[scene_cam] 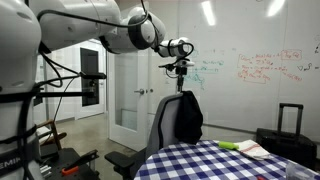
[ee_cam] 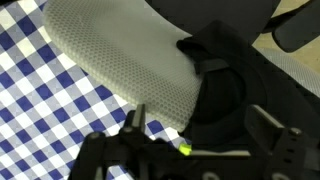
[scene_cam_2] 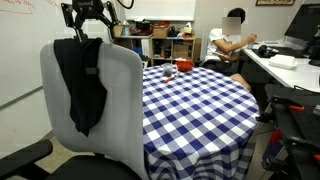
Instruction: Put the black cloth on the table
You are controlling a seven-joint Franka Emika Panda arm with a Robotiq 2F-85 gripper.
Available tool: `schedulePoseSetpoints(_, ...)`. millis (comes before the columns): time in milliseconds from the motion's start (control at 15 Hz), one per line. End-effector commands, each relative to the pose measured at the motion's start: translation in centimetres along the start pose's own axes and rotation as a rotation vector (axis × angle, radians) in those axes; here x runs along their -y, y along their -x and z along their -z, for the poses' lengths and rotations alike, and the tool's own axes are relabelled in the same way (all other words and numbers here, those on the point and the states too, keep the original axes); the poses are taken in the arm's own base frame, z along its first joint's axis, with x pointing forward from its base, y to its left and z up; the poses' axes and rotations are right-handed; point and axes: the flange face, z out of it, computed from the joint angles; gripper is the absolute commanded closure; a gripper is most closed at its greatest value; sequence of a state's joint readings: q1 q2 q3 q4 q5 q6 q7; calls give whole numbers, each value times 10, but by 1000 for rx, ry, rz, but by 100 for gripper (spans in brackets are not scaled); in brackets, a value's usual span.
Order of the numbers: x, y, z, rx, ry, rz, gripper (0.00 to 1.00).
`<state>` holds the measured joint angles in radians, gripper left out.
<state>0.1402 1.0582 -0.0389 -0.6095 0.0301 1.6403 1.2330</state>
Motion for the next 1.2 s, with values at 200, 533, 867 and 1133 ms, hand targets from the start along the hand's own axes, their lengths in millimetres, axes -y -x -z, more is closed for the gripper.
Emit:
schedulePoseSetpoints(200, 8, -7, -4, -97, -34, -50, 37)
schedulePoseSetpoints(533, 7, -8, 7, -107, -42, -46, 77)
schedulePoseSetpoints(867, 7, -12, 28, -139, -82, -41, 100)
schedulePoseSetpoints(1133, 2, -25, 91, -232, -202, -33, 99)
